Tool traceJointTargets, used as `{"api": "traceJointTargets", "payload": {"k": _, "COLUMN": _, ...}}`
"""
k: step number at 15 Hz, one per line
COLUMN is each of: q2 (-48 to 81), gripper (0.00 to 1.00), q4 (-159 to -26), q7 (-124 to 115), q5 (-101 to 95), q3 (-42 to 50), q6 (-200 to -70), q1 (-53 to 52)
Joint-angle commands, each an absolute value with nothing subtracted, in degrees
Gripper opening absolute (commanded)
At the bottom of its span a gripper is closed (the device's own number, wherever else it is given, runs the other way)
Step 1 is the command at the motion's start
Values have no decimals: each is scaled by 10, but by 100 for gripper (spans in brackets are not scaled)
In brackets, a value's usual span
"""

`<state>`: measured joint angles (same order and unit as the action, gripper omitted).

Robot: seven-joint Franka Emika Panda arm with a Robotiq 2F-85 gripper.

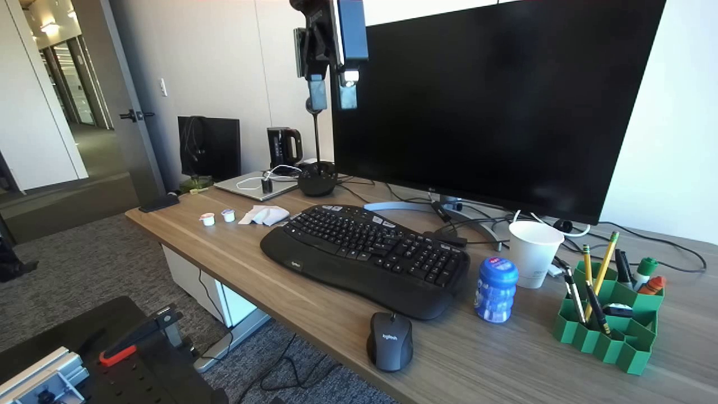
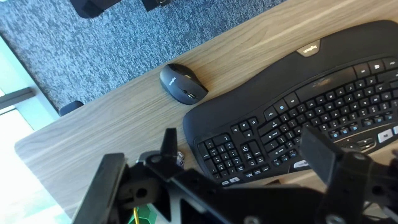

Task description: Move the blue bottle to the left

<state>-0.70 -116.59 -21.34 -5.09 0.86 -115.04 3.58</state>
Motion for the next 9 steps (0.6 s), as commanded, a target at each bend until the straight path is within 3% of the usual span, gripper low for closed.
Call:
{"api": "traceJointTargets", "payload": {"k": 1, "q2": 1, "gripper": 100, "q4": -1144, "q7": -244, "q5": -45, "q3": 19, "q6": -1136, "q1": 34}}
{"api": "traceJointTargets", "payload": {"k": 9, "q2": -1, "gripper": 100, "q4": -1159, "q7": -231, "q5": -46, "q3": 20, "q6": -1147, "q1": 32}}
